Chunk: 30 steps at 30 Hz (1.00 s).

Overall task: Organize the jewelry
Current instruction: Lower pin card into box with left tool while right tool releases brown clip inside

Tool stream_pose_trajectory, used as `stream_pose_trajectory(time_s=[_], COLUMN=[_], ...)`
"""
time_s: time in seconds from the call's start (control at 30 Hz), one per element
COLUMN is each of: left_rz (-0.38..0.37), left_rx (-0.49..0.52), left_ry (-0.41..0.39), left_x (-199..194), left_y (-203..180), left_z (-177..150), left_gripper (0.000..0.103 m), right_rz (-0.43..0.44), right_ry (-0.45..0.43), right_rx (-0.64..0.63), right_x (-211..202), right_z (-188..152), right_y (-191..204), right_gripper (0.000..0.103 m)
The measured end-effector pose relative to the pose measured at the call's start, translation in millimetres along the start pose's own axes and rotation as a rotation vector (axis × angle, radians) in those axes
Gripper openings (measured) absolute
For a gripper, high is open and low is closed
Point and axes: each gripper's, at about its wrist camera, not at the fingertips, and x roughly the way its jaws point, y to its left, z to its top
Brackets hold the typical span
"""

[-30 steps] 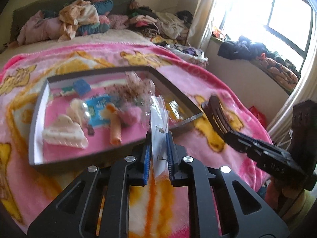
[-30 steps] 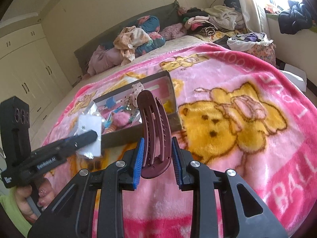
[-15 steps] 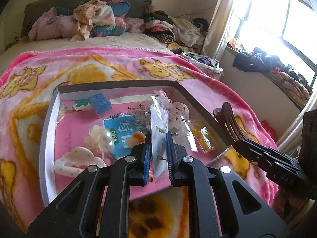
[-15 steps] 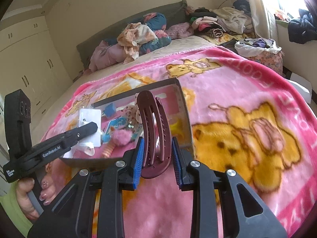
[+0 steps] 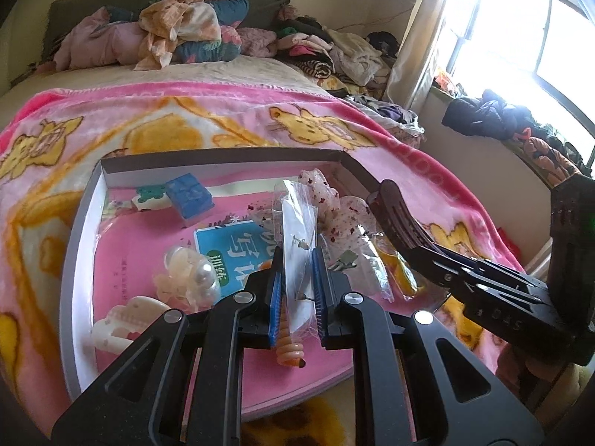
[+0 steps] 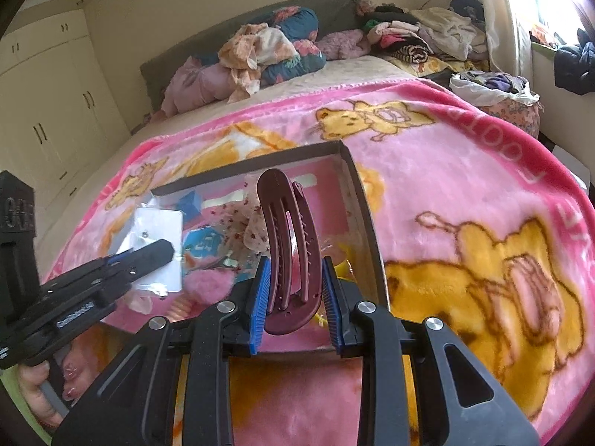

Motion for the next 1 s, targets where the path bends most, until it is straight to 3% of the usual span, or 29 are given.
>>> stream_pose_trajectory(time_s=[0.27,0.57,0.83,0.9,1.0], left_rz=[0.003,0.017,0.028,0.033,0.037], left_rx=[0.012,0.029,0.027,0.028,0.029], left_ry=[0.006,0.006,-0.021,-0.033,-0.053], left_x=[3,0,-15,-21,-32], left_y=[-1,-4,-6,-7,-8], left_z=[-1,-4,-7,-8,-9], left_gripper=[0.008,0.01,0.036,0.04,0.049], right_rz=[0.0,0.01,0.009,0.009,0.014], right_ry=[0.009,-0.023,-0.072,-0.088,-0.111], right_rx=[0.002,0.011,-0.011,-0.02,-0.036], right_x=[3,-17,-44,-50,-60], right_z=[-5,-14,-25,-28,-34], right_y=[-5,-9,-6,-4,0], right_gripper=[0.027,0.041,0.052,0.061,0.066])
